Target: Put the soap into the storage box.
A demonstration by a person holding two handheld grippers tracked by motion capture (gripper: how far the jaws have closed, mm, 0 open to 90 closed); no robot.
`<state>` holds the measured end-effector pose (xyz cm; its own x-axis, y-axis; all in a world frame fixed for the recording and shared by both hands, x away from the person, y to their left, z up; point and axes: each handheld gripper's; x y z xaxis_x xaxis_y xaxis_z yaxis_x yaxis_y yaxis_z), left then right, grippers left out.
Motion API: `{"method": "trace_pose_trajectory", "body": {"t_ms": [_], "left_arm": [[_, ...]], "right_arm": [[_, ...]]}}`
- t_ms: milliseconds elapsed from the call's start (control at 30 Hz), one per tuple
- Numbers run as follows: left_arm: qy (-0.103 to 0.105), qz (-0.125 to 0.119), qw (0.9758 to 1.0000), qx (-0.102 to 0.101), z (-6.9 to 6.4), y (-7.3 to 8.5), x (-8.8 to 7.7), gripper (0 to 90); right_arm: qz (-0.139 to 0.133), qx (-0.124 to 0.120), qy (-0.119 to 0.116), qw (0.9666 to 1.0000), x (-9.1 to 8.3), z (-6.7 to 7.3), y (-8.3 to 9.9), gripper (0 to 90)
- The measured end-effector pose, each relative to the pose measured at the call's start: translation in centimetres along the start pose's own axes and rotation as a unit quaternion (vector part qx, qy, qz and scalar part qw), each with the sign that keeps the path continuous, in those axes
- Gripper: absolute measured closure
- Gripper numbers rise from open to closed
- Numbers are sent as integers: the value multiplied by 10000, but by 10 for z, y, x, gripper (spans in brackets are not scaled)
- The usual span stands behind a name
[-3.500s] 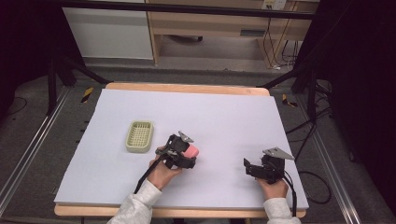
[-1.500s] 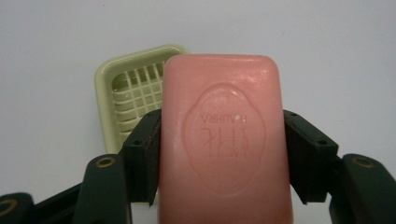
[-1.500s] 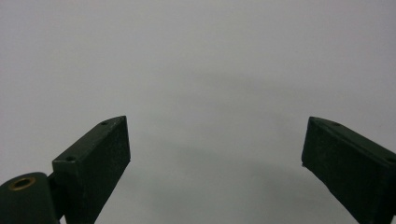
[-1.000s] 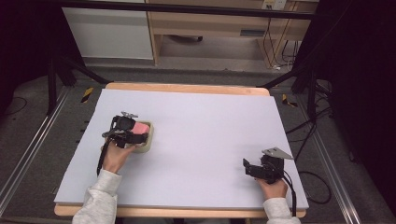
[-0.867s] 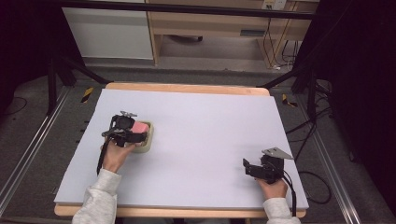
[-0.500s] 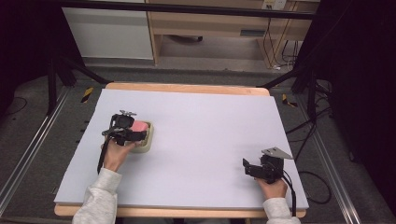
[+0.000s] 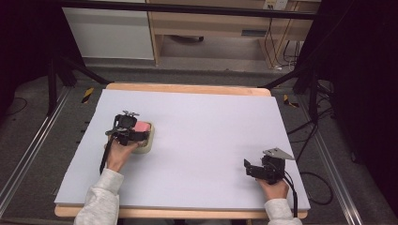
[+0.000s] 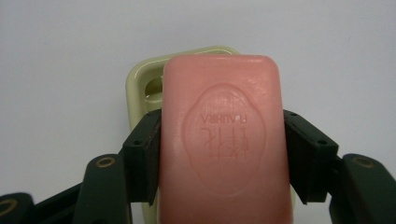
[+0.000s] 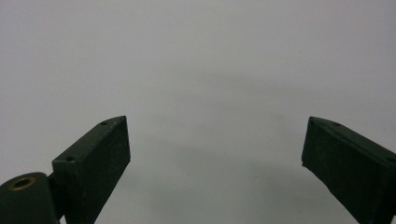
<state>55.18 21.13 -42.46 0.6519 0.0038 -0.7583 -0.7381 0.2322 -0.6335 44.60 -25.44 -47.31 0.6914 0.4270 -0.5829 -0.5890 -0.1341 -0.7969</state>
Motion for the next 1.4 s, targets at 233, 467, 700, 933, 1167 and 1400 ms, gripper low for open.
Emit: {"method": "trace_pose_trajectory", "body": {"t_ms": [233,467,700,933,1167,1400], "left_arm": [[-6,59,10000,6,-1,1,4,370],[-53,107,9999,3,-2,2,8,370],[-76,147,9999,11,-2,3,9,370],[-86,175,9998,-7,-2,3,11,370],[-102,192,9998,-6,-2,4,12,370],[-134,239,9996,17,-3,4,15,370]], "right_arm": [[1,-8,0,10000,0,0,0,82],[-1,-5,-2,10000,0,0,0,82],[3,11,-13,10000,0,0,0,82],[4,12,-12,10000,0,0,0,82],[3,-7,-5,10000,0,0,0,81],[8,9,-17,10000,0,0,0,82]]}}
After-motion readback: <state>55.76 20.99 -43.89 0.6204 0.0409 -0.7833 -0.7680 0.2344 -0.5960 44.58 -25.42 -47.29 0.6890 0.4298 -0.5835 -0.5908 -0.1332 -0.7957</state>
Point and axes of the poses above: each handheld gripper's, and its own axes: x roughly forward along the jaws, y roughly out of its underside, z roughly to its left, and after that the axes turned 12 degrees about -y, right-handed
